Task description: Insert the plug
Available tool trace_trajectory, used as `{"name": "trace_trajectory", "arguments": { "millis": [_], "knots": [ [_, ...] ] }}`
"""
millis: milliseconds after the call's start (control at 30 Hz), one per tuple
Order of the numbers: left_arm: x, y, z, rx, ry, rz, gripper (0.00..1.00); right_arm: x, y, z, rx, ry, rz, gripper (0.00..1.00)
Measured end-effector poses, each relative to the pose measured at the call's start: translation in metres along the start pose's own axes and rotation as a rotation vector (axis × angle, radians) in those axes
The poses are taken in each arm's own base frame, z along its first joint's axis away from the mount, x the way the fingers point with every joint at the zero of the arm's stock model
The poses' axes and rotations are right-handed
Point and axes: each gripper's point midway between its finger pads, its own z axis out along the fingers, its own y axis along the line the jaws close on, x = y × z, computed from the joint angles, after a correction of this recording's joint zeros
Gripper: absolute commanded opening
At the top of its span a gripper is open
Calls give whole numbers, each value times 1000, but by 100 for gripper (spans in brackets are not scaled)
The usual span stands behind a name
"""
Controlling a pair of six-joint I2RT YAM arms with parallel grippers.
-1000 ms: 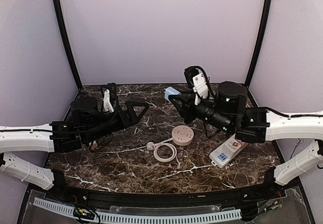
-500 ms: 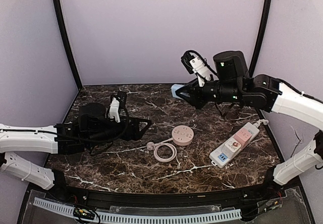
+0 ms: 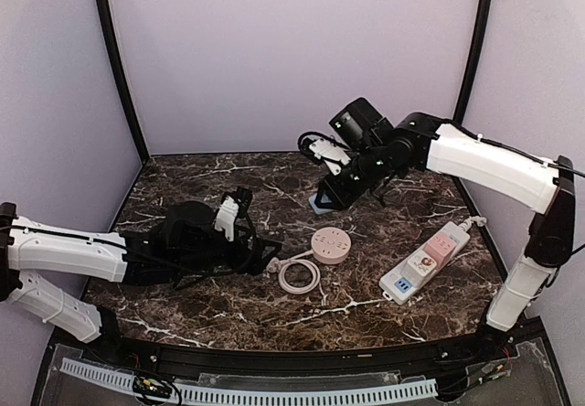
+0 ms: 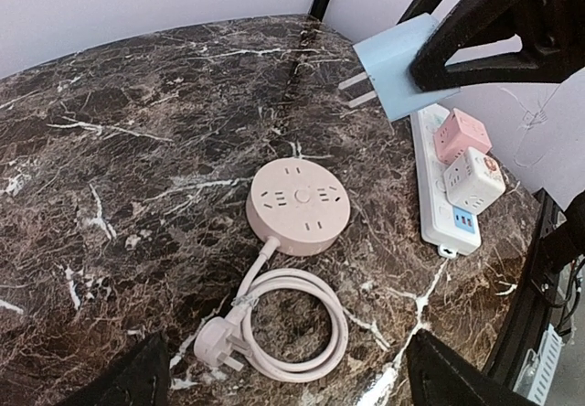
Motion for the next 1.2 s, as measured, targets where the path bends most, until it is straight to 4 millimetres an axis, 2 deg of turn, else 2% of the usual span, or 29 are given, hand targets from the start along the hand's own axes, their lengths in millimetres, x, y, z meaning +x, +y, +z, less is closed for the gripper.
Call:
{"name": "trace_trajectory", "arguments": {
  "millis": [100,233,333,500,600,900,1200],
  "knots": [
    [12,7,2,-16,7,10,89,15,1,17,-11,97,-38,0],
    [24,14,2,-33,11,16,89,46,4,39,-49,246,-105,0],
    [29,18,2,-41,5,19,90,59,4,49,-63,331,-149,0],
    [34,24,1,-53,-10,19,98,53,-1,60,-55,384,-222,0],
    [36,28,-3,-67,-18,18,99,49,-5,65,-37,398,-263,0],
    [27,36,-17,-91,-83,-4,99,72,-21,88,14,512,-330,0],
    [26,36,-18,-90,-93,-15,99,77,-30,89,52,544,-369,0]
  ]
}}
